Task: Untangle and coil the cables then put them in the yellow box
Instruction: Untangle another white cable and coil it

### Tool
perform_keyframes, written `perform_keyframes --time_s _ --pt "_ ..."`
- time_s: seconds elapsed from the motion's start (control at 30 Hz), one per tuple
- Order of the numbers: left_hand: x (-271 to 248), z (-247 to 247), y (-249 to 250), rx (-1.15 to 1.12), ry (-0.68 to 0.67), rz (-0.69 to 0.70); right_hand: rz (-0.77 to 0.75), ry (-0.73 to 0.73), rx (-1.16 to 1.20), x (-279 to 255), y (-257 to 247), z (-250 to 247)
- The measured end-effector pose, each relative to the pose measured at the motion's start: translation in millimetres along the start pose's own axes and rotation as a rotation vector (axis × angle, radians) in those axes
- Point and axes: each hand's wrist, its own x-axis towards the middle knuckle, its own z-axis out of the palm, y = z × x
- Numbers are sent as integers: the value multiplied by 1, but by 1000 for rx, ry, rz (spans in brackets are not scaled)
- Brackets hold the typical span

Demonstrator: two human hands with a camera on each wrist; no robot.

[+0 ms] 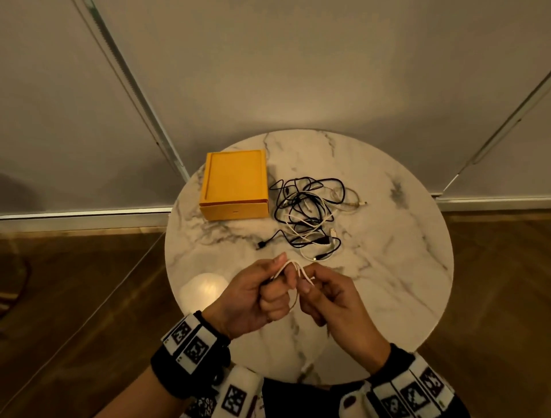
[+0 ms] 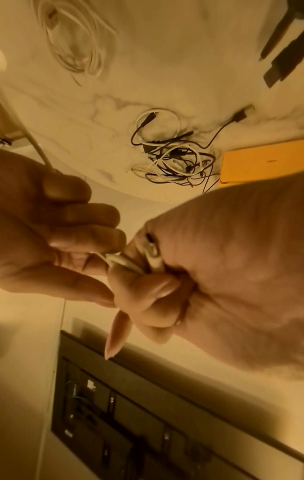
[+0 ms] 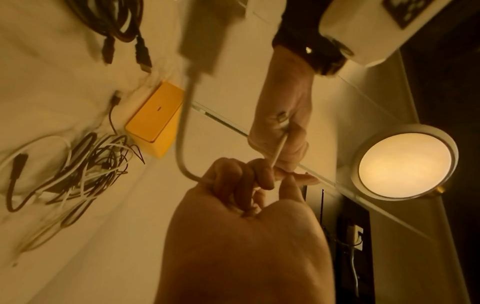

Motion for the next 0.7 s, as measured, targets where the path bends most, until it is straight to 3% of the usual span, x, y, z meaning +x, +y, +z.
perform_keyframes --time_s 0.17,0.37,0.47,0.57,0.7 --pt "4 -3 -12 -53 269 67 35 43 -78 12 2 -3" --pt "12 2 -11 -36 70 186 26 24 -280 35 -6 -28" --pt "23 8 2 80 226 250 92 68 -281 50 -11 -34" --pt "33 8 9 1 403 267 143 42 -224 58 -15 -38" --pt "28 2 6 -35 466 226 117 33 -223 63 -20 -45"
